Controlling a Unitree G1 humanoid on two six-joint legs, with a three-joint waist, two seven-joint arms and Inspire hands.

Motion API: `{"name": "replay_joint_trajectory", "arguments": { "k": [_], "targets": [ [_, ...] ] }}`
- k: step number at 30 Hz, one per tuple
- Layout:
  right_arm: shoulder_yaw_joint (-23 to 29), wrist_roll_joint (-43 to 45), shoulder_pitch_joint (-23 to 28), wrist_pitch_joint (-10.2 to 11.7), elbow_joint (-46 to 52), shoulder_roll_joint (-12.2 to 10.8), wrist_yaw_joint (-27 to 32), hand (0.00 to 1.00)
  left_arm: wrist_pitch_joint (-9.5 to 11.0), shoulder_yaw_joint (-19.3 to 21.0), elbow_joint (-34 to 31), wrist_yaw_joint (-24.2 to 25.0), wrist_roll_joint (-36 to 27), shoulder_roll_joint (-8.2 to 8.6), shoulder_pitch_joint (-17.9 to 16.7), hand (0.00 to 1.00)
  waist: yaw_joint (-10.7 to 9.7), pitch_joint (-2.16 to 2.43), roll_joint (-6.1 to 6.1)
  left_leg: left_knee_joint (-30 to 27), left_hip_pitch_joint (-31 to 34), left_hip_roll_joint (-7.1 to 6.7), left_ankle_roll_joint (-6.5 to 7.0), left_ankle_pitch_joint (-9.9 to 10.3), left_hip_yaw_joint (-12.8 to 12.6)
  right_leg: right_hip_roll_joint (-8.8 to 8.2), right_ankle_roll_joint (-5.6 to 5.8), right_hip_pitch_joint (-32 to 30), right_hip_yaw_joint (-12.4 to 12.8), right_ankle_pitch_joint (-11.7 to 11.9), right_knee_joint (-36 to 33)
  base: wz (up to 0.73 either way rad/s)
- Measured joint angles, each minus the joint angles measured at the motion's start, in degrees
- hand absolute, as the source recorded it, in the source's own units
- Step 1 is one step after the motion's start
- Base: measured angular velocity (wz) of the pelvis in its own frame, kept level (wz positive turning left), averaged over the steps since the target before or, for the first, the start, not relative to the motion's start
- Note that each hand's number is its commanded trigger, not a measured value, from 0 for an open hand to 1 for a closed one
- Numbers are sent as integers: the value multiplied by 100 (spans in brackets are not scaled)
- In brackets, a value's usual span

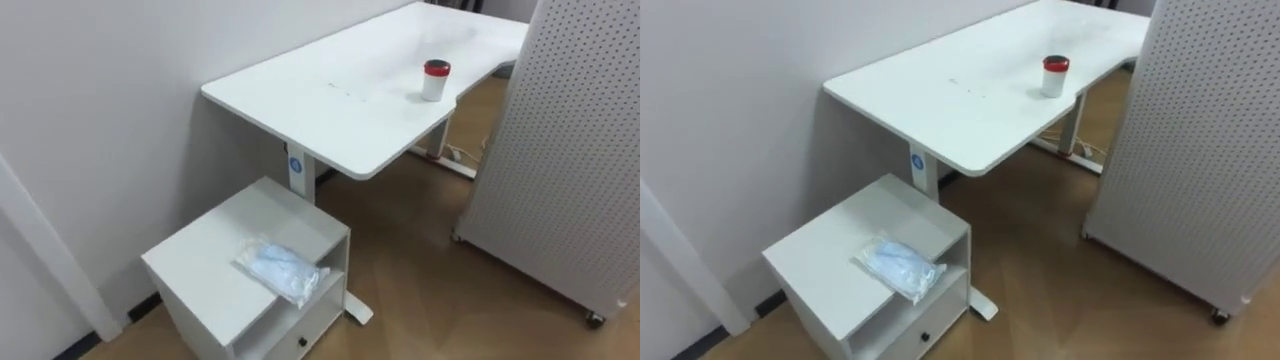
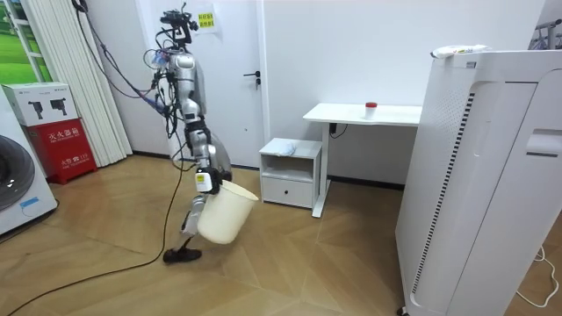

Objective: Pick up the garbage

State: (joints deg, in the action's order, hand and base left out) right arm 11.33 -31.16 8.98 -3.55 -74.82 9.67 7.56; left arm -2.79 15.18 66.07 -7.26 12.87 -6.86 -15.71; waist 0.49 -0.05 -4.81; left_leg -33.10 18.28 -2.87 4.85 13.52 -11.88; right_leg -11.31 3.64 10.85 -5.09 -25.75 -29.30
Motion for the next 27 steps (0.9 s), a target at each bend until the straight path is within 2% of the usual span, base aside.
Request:
{"name": "replay_joint_trajectory", "arguments": {
  "k": [1,2,3,4,5,6,7,8,9,10,11,12,13,14,15,16,17,19,21,22,23,24,27],
  "targets": [
    [-1,-4,-5,8,61,29,95,100,43,-108,5,-45,2,-13,75,0,-3,-9,-20,33,-173,-112,67,110,-63,-182,144,-306,7,160,-887,5],
    [1,-3,-5,45,105,75,177,100,51,-185,4,-141,21,-15,177,0,-6,-11,-9,51,-351,-209,121,213,-55,-320,126,-586,31,582,-1684,8],
    [3,-2,-16,59,123,97,202,100,53,-221,-20,-179,29,-23,249,0,-7,-11,2,73,-442,-235,141,255,-44,-372,113,-707,26,837,-1990,11],
    [-3,-2,-66,119,135,122,227,100,66,-289,-106,-293,46,-58,319,0,-10,-21,65,159,-592,-258,181,323,10,-417,39,-978,24,1477,-2507,9],
    [-8,-2,-122,170,137,123,224,100,72,-348,-206,-416,54,-95,457,0,-13,21,150,313,-684,-251,196,332,91,-426,-24,-1288,-14,1810,-2843,5],
    [-17,1,-206,184,139,124,218,100,74,-363,-270,-484,60,-111,542,0,-8,13,145,380,-694,-220,196,331,110,-395,-37,-1530,-22,1725,-3009,4],
    [-62,-7,-384,218,148,124,189,100,76,-390,-415,-624,61,-104,764,0,-22,-34,194,453,-695,-130,182,323,173,-289,-133,-2015,-68,1338,-3186,14],
    [-179,-30,-495,248,169,128,172,100,126,-497,-507,-735,58,-89,1040,0,-11,-77,267,493,-691,-22,170,317,262,-136,-147,-2428,-208,1041,-3046,18],
    [-238,-32,-579,268,181,126,169,100,152,-562,-590,-765,54,-76,1169,0,-7,-93,305,531,-688,36,159,310,276,-61,-158,-2651,-251,950,-2894,18],
    [-359,-31,-715,297,163,123,162,100,208,-726,-803,-827,54,-55,1375,0,-14,-99,331,592,-693,118,129,301,317,52,-150,-2996,-316,875,-2339,6],
    [-488,-27,-854,340,134,124,145,100,340,-933,-861,-885,39,-40,1631,0,-16,-96,323,655,-694,161,94,300,325,102,-155,-3221,-352,878,-1613,5],
    [-561,-42,-905,383,130,125,127,100,373,-1018,-866,-895,42,-22,1785,0,-22,-98,324,665,-697,176,60,320,355,137,-141,-3305,-349,901,-1211,17],
    [-637,-74,-964,474,89,97,88,100,421,-1149,-869,-901,47,23,2085,0,-37,-93,331,681,-691,207,4,351,447,210,-167,-3366,-332,1114,-294,28],
    [-704,-137,-1043,536,10,51,71,100,538,-1225,-880,-923,53,94,2323,0,-33,-91,341,662,-689,253,-78,398,516,289,-175,-3367,-332,1681,328,30],
    [-751,-185,-1067,560,-26,31,48,100,587,-1250,-881,-945,48,128,2418,0,-60,-73,325,629,-674,286,-127,432,548,353,-202,-3345,-360,1874,473,24],
    [-904,-266,-1156,624,-88,-35,26,100,659,-1345,-882,-1008,48,145,2612,0,-116,-79,369,509,-587,382,-246,518,600,481,-264,-3272,-397,2248,646,14],
    [-1042,-281,-1284,696,-96,-88,-16,100,750,-1377,-881,-1047,42,150,2777,0,-150,-93,450,478,-483,460,-312,551,590,619,-370,-3294,-458,2323,678,7],
    [-1296,-274,-1505,794,-127,-119,-118,100,873,-1381,-879,-1209,44,178,2989,0,-202,-143,520,494,-377,551,-370,533,569,704,-454,-3422,-450,2321,664,-13],
    [-1514,-217,-1758,863,-185,-116,-213,100,995,-1433,-874,-1373,53,204,3156,0,-306,-171,571,518,-282,593,-431,497,547,717,-490,-3549,-448,2298,634,-10],
    [-1663,-182,-1894,908,-231,-121,-274,100,1074,-1439,-865,-1453,57,203,3258,0,-354,-203,600,564,-272,628,-445,489,475,743,-500,-3598,-448,2295,636,-4],
    [-1798,-109,-1983,979,-233,-114,-352,100,1168,-1455,-843,-1551,53,203,3370,0,-368,-261,593,593,-263,646,-469,473,388,758,-521,-3645,-455,2297,637,-5],
    [-1859,-48,-2023,1005,-237,-109,-390,100,1212,-1488,-823,-1611,50,201,3424,0,-381,-290,594,598,-245,646,-470,473,384,778,-526,-3680,-454,2299,633,-8],
    [-2136,9,-2257,1010,-299,-127,-532,100,1265,-1556,-552,-1766,4,183,3787,0,-465,-337,559,520,38,620,-471,474,347,741,-565,-4022,-425,2325,511,-3]
  ]
}}
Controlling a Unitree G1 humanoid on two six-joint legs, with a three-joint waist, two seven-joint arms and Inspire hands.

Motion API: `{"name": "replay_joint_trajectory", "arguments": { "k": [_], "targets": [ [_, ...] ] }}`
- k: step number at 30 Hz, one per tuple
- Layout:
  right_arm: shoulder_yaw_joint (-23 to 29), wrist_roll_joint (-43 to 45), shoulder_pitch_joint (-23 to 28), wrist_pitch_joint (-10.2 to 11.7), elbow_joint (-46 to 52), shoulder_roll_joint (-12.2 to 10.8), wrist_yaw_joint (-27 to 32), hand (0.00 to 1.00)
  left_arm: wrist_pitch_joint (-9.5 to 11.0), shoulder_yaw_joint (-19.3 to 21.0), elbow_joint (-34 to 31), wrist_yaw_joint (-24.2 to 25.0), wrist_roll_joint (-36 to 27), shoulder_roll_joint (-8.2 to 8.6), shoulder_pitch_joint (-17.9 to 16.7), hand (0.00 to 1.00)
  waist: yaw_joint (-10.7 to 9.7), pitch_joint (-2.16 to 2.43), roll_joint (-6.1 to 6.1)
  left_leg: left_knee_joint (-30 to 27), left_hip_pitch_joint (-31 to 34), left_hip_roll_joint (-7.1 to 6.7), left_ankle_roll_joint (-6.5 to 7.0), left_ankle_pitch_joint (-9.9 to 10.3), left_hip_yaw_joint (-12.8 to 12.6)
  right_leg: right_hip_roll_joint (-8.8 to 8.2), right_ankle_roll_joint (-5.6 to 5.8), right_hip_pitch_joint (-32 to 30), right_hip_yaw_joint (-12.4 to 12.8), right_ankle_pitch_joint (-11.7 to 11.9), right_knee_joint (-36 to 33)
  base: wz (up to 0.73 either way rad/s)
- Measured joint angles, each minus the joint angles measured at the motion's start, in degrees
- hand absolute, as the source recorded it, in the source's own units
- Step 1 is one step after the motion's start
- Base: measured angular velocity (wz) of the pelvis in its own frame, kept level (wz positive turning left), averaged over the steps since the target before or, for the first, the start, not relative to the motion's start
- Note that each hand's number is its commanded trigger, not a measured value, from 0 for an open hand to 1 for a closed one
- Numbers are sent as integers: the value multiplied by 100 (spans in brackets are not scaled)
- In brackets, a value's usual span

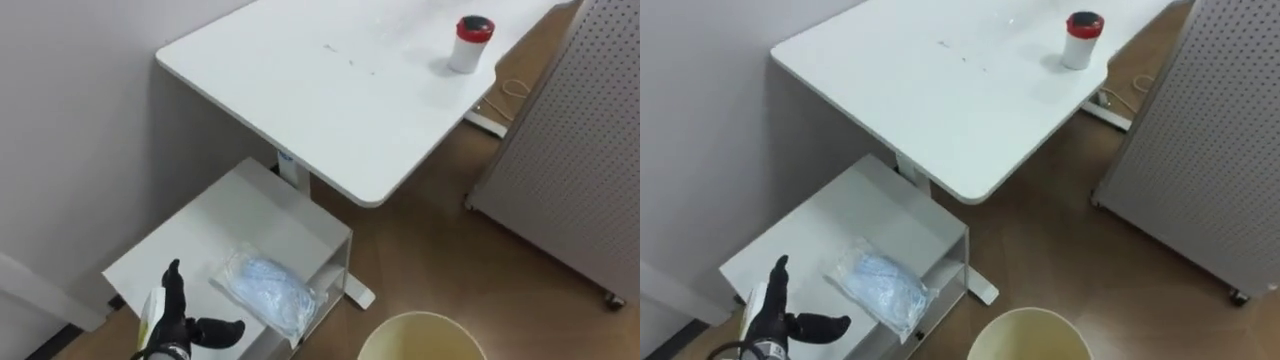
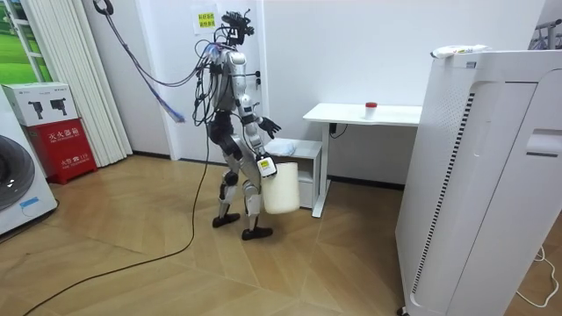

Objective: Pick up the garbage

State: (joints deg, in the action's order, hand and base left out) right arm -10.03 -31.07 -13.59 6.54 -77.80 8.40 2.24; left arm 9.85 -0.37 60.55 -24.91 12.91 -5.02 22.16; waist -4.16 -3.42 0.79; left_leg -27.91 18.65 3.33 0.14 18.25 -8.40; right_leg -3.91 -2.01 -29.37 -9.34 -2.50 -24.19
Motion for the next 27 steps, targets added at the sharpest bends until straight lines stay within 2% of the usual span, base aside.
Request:
{"name": "replay_joint_trajectory", "arguments": {
  "k": [2,3,5,10,13,17,22,27],
  "targets": [
    [-200,-8,-170,12,1,-26,-51,100,4,-117,158,-170,-39,-43,265,0,-51,-81,-42,-142,286,7,3,2,-31,-15,-24,-236,14,64,-47,0],
    [-250,-7,-218,13,-3,-24,-55,100,4,-171,181,-213,-115,-53,325,0,-68,-93,-36,-198,377,21,9,7,-29,-9,-31,-295,8,91,-44,0],
    [-362,-13,-377,57,2,21,-50,100,4,-334,249,-381,-165,-59,587,0,-93,-146,1,-397,707,60,17,46,-26,6,-55,-524,-3,188,-43,2],
    [-385,-30,-621,160,21,40,-42,100,30,-347,239,-853,-159,-98,972,0,-188,-164,30,-651,1279,99,-9,36,3,15,-135,-966,-21,298,-60,-1],
    [-453,-42,-667,165,21,33,-57,100,32,-552,240,-1046,-153,-93,1055,0,-223,-170,39,-704,1440,126,-52,9,34,50,-190,-1095,-52,339,-57,0],
    [-500,-128,-681,188,27,31,-94,100,29,-781,239,-1122,-151,-98,1093,0,-377,-198,102,-796,1622,190,-67,25,38,95,-219,-1231,-73,357,-60,-1],
    [-504,-126,-686,220,26,25,-16,100,29,-809,240,-1132,-146,-105,1247,0,-514,-215,140,-874,1850,225,-75,29,35,113,-244,-1432,-81,375,-70,-2],
    [-509,-127,-666,225,25,29,76,100,31,-819,245,-1210,-146,-106,1340,0,-521,-215,140,-895,1924,226,-82,35,32,122,-246,-1521,-52,378,-91,-1]
  ]
}}
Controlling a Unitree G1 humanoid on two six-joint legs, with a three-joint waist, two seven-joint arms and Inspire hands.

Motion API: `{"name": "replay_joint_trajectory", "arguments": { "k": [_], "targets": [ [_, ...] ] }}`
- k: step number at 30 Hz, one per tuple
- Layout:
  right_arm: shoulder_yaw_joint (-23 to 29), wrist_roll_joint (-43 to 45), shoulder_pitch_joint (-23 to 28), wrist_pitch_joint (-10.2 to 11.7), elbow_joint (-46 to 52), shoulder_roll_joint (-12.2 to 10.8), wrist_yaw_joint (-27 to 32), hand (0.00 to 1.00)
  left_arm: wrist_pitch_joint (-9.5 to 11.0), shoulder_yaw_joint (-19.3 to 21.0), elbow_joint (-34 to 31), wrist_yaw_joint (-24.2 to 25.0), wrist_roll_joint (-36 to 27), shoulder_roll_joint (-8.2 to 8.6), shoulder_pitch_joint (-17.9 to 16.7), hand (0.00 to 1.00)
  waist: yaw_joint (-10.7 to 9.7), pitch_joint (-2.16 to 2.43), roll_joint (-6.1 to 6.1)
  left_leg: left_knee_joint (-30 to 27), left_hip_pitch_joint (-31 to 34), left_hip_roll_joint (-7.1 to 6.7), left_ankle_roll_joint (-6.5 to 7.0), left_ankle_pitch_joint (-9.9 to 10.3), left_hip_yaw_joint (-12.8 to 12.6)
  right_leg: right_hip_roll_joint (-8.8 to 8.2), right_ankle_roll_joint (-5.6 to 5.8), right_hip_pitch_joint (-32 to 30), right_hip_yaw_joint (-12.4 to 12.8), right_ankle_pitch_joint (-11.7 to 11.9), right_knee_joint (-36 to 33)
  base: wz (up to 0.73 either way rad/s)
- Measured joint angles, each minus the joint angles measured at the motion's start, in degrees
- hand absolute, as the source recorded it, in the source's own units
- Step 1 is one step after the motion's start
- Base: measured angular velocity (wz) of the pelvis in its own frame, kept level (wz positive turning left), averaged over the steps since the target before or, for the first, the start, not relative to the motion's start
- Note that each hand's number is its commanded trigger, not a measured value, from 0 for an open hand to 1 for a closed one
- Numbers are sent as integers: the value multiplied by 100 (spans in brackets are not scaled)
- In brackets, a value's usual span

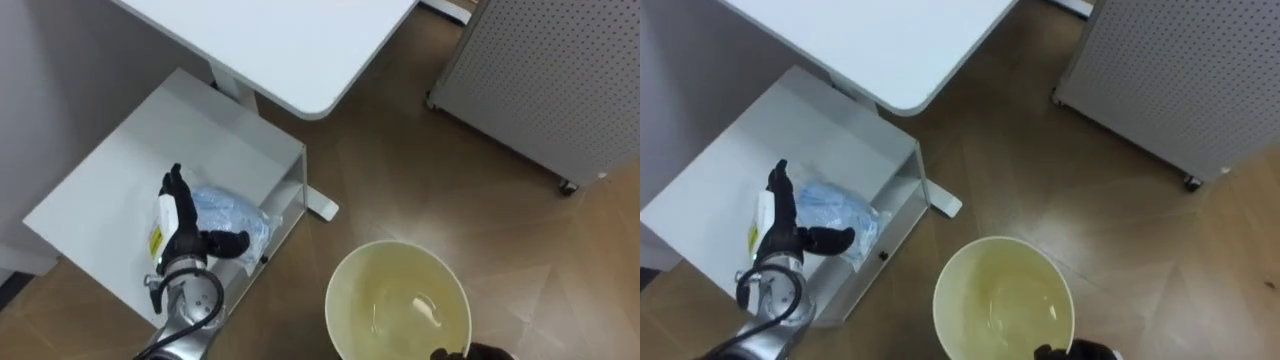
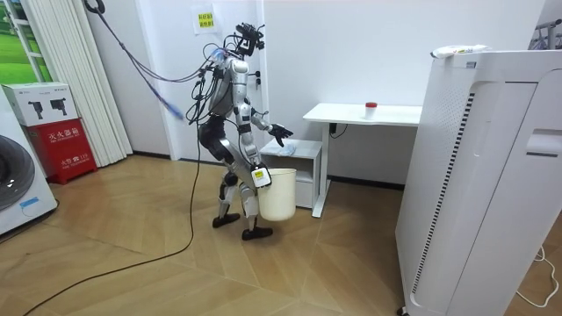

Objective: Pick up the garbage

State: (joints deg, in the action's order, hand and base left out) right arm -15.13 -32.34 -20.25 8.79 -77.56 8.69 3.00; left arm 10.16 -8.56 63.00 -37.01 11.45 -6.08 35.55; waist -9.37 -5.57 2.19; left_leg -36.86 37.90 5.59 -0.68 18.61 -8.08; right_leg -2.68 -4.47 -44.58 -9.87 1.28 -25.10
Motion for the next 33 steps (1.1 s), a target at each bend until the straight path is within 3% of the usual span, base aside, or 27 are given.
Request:
{"name": "replay_joint_trajectory", "arguments": {
  "k": [12,22,26,33],
  "targets": [
    [-120,-145,25,-15,111,-6,11,100,-75,-308,395,-12,87,-126,-4,0,-151,-2,-3,-290,175,-17,39,73,6,-15,24,-153,75,-1,-195,-1],
    [-280,-760,133,-36,216,18,-2,100,-154,-524,577,17,165,-171,-9,0,-182,-1,-4,-304,315,-9,19,84,-32,10,31,-292,148,42,-198,0],
    [-333,-939,128,-71,216,-2,11,100,-279,-562,879,155,165,-177,-14,0,-178,0,-4,-394,370,78,26,124,-57,21,-5,-347,111,41,-249,-6],
    [-386,-1002,117,-83,273,-6,106,100,-441,-681,1036,286,173,-186,-11,0,-183,0,-3,-400,393,84,39,143,-78,-11,0,-373,72,18,-262,0]
  ]
}}
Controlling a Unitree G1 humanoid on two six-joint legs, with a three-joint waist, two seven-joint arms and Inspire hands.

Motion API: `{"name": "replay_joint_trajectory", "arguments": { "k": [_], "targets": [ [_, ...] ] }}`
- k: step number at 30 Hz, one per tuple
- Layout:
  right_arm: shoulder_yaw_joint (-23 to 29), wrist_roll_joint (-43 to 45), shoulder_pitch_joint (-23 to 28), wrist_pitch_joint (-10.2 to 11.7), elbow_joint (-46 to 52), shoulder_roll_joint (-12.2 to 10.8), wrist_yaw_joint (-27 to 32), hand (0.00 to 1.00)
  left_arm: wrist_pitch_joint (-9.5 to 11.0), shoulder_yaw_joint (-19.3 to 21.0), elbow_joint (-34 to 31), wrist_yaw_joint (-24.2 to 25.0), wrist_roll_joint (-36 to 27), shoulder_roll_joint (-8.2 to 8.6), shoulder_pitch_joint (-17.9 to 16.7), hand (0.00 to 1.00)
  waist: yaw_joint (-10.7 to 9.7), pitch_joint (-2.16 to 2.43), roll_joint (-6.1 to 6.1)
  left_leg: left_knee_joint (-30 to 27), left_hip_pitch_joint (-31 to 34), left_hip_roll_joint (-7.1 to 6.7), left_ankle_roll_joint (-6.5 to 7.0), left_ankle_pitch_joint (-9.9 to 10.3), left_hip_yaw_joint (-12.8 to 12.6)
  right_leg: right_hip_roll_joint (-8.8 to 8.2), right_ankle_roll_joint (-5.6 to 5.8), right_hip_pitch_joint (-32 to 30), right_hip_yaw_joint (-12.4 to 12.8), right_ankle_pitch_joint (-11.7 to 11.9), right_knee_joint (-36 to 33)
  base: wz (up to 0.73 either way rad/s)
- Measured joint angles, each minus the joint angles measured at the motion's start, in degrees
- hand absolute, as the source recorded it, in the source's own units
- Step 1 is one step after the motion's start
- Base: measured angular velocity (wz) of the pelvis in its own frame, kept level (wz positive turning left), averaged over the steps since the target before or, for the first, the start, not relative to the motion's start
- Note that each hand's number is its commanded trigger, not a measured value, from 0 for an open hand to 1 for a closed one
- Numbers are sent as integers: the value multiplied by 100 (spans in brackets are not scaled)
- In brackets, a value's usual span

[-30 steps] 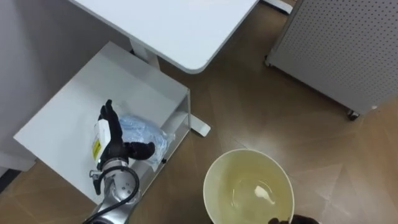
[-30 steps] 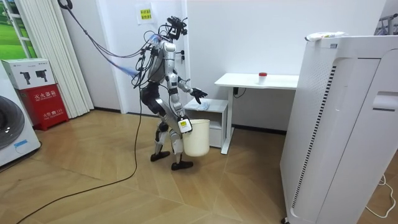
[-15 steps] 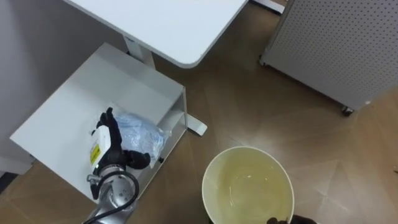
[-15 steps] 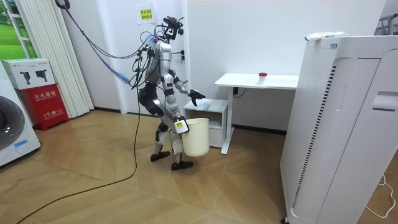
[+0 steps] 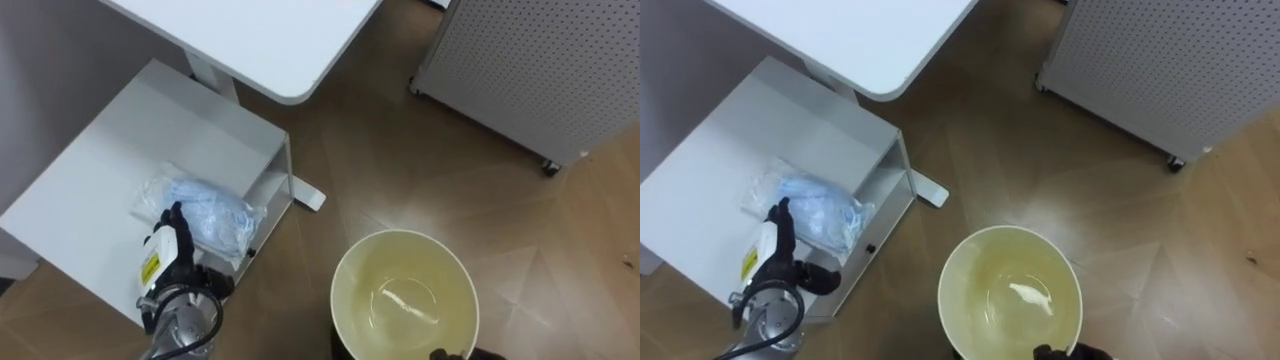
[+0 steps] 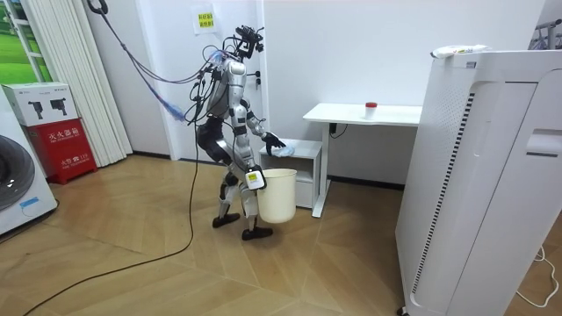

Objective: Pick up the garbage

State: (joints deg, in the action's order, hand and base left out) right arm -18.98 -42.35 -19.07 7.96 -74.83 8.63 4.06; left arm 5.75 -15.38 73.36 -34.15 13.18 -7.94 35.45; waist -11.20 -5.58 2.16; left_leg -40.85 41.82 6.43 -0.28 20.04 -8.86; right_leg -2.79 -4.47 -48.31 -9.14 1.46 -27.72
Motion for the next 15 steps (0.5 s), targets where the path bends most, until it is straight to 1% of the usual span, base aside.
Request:
{"name": "replay_joint_trajectory", "arguments": {
  "k": [3,4,5,7,8,12,13,14,15],
  "targets": [
    [-2,-1,-16,-1,59,13,14,100,-104,-57,-1,17,22,-35,49,0,-12,2,2,-55,80,0,8,5,5,-8,-2,-96,-5,-3,-43,0],
    [-2,-9,-15,2,114,23,10,100,-160,-48,1,50,173,-88,105,0,-40,5,-6,-121,180,-2,16,13,8,-7,-6,-199,0,-17,-123,0],
    [-2,-17,-15,-1,178,20,1,100,-174,-52,20,82,378,-179,152,0,-101,4,-6,-185,276,-2,17,17,12,-10,-10,-297,5,-21,-178,0],
    [-2,-29,-13,-14,225,25,-52,100,-218,-59,77,86,572,-264,213,0,-179,-1,-14,-288,382,-5,20,52,6,-8,-7,-423,58,-44,-294,-3],
    [-2,-52,-14,-45,250,26,-70,100,-275,-59,104,86,647,-295,241,0,-232,-3,-17,-322,424,-9,25,62,-14,-6,-9,-483,77,-53,-341,-7],
    [-9,-298,-1,-175,275,25,-160,100,-326,-63,109,84,668,-342,280,0,-310,-6,-22,-450,550,16,-1,141,-38,5,-15,-594,114,-79,-427,-7],
    [-9,-358,1,-188,286,15,-168,100,-329,-63,142,68,678,-373,317,9,-321,-12,-31,-507,601,61,5,155,-67,10,-12,-636,114,-76,-438,-8],
    [-9,-418,13,-210,322,14,-172,100,-335,-62,205,27,723,-399,365,31,-332,-15,-37,-556,657,92,7,161,-78,24,-9,-675,105,-71,-438,-8],
    [-9,-444,14,-235,347,13,-171,100,-344,-61,206,4,754,-417,375,60,-336,-18,-41,-574,678,100,3,164,-77,31,-8,-692,105,-71,-443,-5]
  ]
}}
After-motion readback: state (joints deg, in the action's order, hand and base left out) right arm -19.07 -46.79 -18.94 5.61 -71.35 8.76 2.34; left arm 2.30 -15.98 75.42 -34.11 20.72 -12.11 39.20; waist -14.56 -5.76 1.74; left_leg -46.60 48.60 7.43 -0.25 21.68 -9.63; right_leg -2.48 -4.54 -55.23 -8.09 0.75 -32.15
